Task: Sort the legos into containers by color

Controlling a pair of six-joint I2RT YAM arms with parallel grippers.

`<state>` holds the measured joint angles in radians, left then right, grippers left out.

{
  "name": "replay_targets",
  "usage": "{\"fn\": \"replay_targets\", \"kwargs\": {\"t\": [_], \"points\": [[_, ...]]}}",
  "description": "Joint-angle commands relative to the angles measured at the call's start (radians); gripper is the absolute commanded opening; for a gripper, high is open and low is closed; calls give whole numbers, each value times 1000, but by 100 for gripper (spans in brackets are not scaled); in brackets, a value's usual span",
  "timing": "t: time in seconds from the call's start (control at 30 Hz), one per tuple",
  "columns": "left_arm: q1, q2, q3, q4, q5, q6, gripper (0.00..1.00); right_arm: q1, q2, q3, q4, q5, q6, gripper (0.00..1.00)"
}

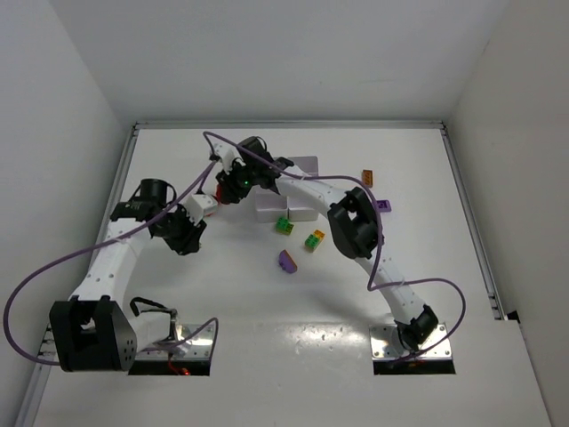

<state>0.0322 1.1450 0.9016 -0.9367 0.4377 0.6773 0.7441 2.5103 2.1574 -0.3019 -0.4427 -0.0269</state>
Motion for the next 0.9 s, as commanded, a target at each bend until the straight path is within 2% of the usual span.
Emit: {"fn": "replay_targets", "kwargs": {"t": [0.0,0.23,0.4,0.5,0.63,0.8,0.87], "points": [[6,28,-38,44,-6,71,7,8,4,67,-5,30,-15,0],[6,88,-101,145,-103,36,12,17,32,67,-15,53,-15,0],[6,110,-135,240,-148,-2,19,17,41,67,-16,64,-15,0],[6,151,-135,249,-172,-2,27,26,50,67,-25,78,-15,0],[15,180,-135,260,-182,-13,36,35,70,67,-36,78,-15,5],[15,191,-135,269,-172,-13,38,35,82,76,-45,96,-15,8],[24,191,-135,279,-172,-13,38,35,91,76,-45,107,-15,12]]}}
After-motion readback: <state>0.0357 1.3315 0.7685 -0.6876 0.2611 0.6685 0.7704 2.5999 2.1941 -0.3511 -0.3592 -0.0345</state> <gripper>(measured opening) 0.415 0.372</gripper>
